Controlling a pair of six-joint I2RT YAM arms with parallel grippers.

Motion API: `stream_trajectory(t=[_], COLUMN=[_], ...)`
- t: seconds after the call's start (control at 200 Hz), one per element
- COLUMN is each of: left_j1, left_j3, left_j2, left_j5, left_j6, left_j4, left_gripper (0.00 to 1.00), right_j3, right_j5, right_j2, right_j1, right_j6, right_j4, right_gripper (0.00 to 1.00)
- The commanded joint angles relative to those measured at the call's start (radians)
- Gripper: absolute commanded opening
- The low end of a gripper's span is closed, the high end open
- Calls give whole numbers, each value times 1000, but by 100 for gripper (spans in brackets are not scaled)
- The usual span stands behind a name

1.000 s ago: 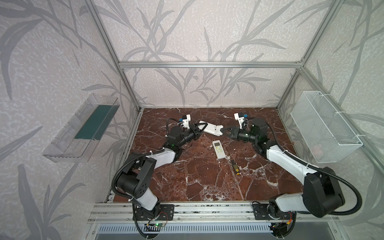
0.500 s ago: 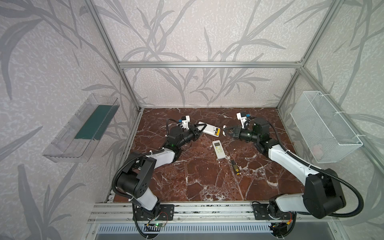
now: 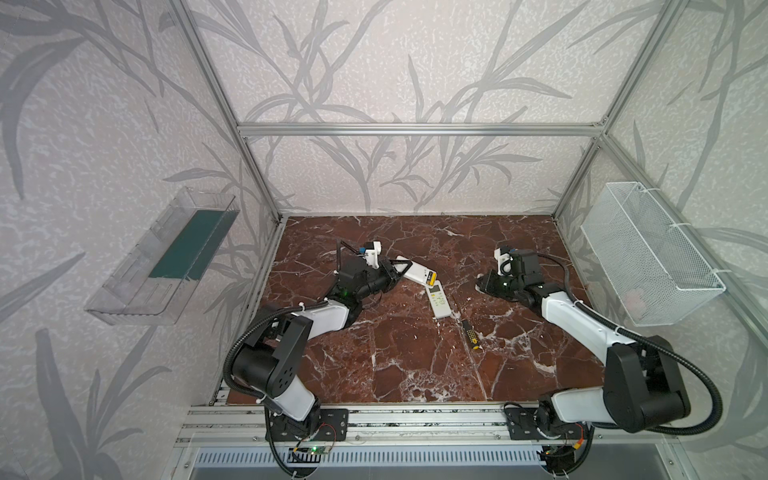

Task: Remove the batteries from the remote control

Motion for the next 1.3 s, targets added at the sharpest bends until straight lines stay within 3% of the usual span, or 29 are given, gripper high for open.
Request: stream_trajectory(t=[0.0,0.225,0.36,0.555,0.725,0.96,1.175,1.295], left_j1=[3,3,2,2,0,-8,-28,-48], left_j3=[-28,-61,-72,-68,-69,-67,-56,-48], left_j2=[-12,28,43,58,80,58,49,47], left_j5=[8,8,11,27,43,88,159,197], left_j6=[45,87,101,117,120,149,183,186], left_j4=[-14,-35,-33,-34,-32,-31,-31,-20], left_gripper=[0,0,0,0,0,0,0,0], right_j3=[-17,-25,-36,-25,-8,27,89,156], right_j5=[60,67,61,44,-103,-204,-205,-132], right_j2=[58,162,179,136,59,-17,27,93], right_j1=[-16,-24,-24,-24,-10,147,260,344], right_j6=[-42,-51,-57,-116,-250,-536,-652,-700], right_j4=[-54,-33,-6,-20,2,26,18,-19], right_gripper=[6,10,20,43,54,66,71,74])
